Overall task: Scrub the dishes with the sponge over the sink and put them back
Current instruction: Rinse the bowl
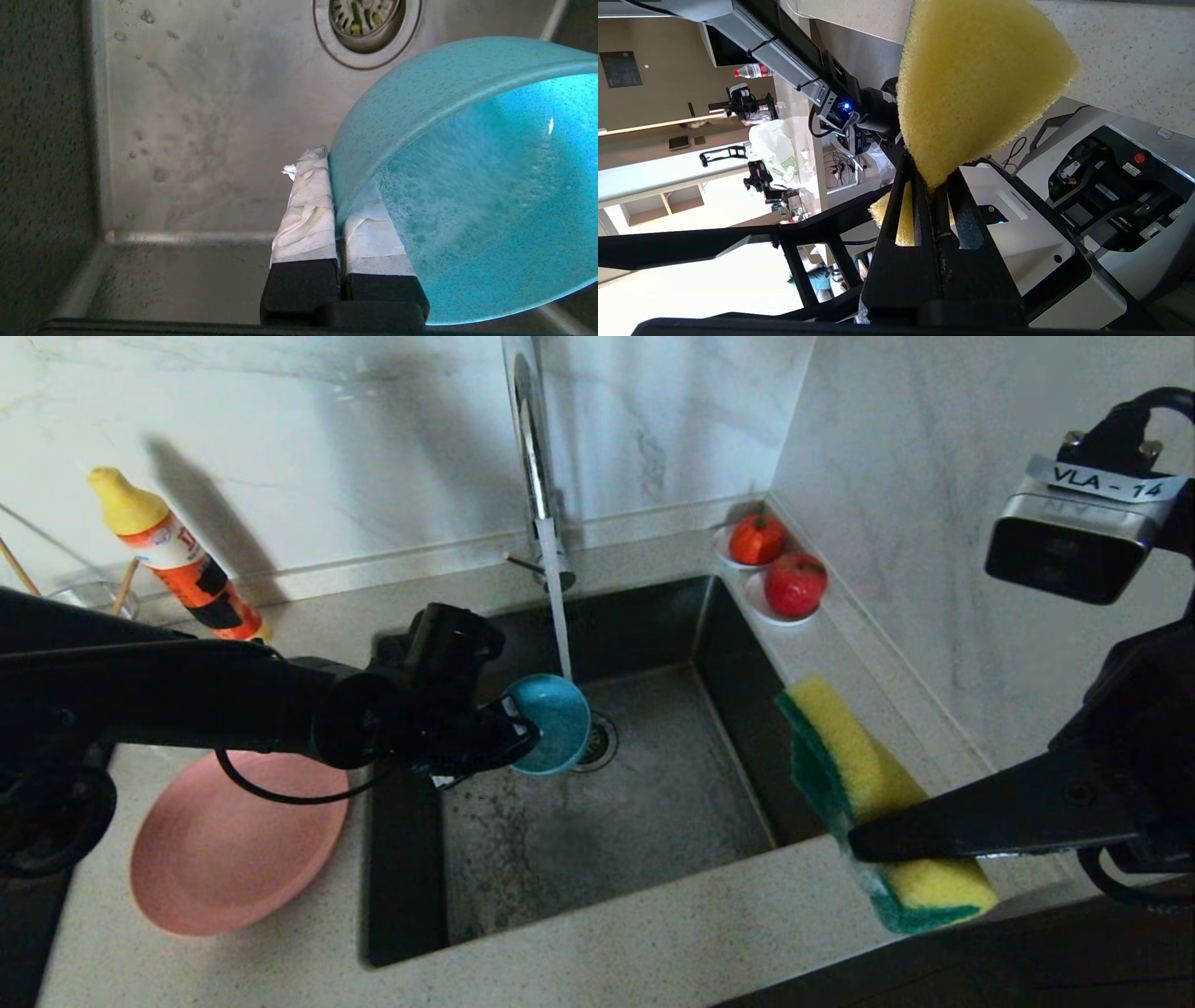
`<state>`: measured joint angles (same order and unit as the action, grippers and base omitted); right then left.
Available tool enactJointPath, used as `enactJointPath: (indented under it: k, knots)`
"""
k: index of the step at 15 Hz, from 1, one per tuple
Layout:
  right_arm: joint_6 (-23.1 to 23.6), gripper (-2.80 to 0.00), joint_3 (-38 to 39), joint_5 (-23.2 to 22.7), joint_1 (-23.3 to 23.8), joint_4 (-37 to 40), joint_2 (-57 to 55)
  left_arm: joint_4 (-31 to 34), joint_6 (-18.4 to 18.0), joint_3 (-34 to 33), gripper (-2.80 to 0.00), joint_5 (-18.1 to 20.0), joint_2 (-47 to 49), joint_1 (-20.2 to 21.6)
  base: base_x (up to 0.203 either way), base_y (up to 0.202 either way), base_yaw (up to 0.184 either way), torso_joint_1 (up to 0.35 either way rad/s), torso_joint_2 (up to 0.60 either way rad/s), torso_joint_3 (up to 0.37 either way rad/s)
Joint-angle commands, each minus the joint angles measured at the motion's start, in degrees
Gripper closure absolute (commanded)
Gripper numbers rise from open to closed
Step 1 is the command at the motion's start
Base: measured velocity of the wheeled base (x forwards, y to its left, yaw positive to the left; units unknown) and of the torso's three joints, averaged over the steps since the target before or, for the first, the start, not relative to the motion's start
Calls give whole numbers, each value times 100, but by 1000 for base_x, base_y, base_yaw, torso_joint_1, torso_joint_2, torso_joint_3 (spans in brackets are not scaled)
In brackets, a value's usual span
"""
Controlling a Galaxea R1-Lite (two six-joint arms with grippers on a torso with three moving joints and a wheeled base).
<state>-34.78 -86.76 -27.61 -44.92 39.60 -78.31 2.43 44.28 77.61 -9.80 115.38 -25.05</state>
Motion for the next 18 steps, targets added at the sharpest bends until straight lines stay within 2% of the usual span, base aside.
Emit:
enactJointPath:
  k: [1, 7, 10, 13, 15, 17, 18]
  knots:
    - [-21, 0, 19, -16, 1, 21, 9, 4, 61, 96, 0, -13, 170, 0, 0, 0, 0, 0, 0, 0]
    - [-20, 0, 63, -16, 1, 21, 9, 21, 214, 264, 0, -57, 322, 2, 0, 0, 0, 0, 0, 0]
    - [-11, 0, 63, -16, 1, 21, 27, 81, 230, 104, 0, -64, 166, 9, 0, 0, 0, 0, 0, 0]
    - [-11, 0, 72, -16, 1, 21, 44, 53, 150, -420, 0, -109, -361, 6, 0, 0, 0, 0, 0, 0]
    - [-38, 0, 98, -16, 1, 21, 35, 0, -133, -895, 0, -449, -931, -11, 0, 0, 0, 0, 0, 0]
    - [-46, 0, 121, -7, 1, 35, 50, -264, -670, -1386, 0, -1141, -1377, -30, 0, 0, 0, 0, 0, 0]
    - [-46, 0, 167, -7, 6, 30, 88, -497, -919, -1619, 0, -1281, -1633, -33, 0, 0, 0, 0, 0, 0]
